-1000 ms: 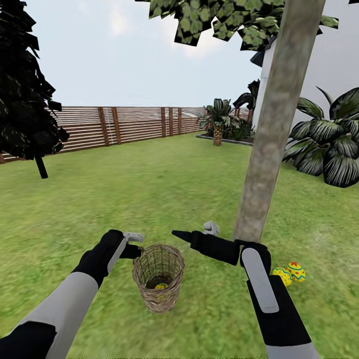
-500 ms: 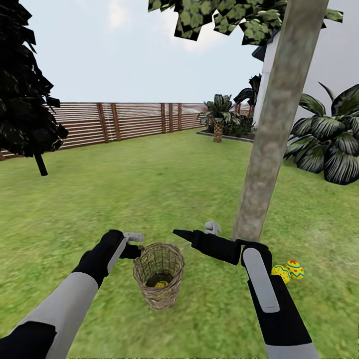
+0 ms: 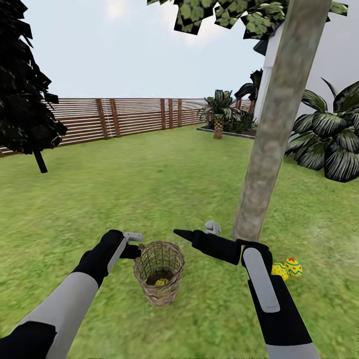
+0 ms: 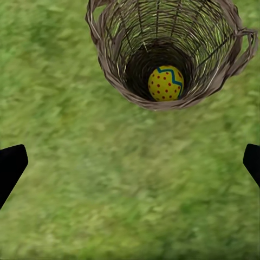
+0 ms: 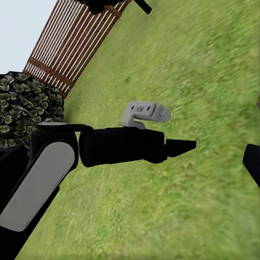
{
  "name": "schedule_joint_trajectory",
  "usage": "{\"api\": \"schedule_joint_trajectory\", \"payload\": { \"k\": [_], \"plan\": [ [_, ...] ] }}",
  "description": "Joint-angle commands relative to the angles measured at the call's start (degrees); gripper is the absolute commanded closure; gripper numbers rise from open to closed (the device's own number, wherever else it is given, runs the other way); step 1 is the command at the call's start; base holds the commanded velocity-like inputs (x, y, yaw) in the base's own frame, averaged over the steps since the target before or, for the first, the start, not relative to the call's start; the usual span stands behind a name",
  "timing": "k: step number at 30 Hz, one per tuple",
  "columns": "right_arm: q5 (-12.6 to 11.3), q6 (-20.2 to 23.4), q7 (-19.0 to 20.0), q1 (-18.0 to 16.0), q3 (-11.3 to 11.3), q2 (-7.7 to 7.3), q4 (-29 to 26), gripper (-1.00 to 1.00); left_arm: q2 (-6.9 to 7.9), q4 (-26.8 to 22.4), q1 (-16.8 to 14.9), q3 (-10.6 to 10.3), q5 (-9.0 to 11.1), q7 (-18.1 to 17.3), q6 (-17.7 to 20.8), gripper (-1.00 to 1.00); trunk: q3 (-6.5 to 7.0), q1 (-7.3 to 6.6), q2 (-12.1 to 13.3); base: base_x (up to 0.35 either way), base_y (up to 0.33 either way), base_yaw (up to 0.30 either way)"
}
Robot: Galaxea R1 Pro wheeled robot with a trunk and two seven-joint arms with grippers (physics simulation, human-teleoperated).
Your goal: Take the three Easter eggs out of the wicker basket on the lawn in the garden, then place them on the lawn next to a single tree (choose any tree) so that all three eggs are next to the same tree and none are left in the basket.
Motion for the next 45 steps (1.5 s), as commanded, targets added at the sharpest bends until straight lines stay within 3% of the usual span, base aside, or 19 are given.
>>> {"api": "schedule_joint_trajectory", "payload": {
  "k": [1, 42, 45],
  "plan": [
    [0.6, 0.2, 0.6, 0.0, -0.1, 0.03, 0.0, -1.0, 0.04, 0.0, 0.0, -0.2, 0.5, 0.4, 0.2, -1.0, 0.02, -0.22, 0.4, 0.0, 0.0, 0.0],
    [0.6, 0.2, 0.6, 0.0, -0.1, 0.12, 0.0, -1.0, -0.02, 0.0, -0.1, -0.3, 0.4, 0.4, 0.1, -1.0, 4.05, -9.23, 16.8, 0.0, 0.0, 0.0],
    [0.5, 0.2, 0.6, 0.0, -0.1, 0.16, 0.0, -1.0, 0.0, 0.0, -0.1, -0.3, 0.5, 0.4, 0.2, -1.0, 4.03, -9.23, 16.8, 0.0, 0.0, -0.007]
  ]
}}
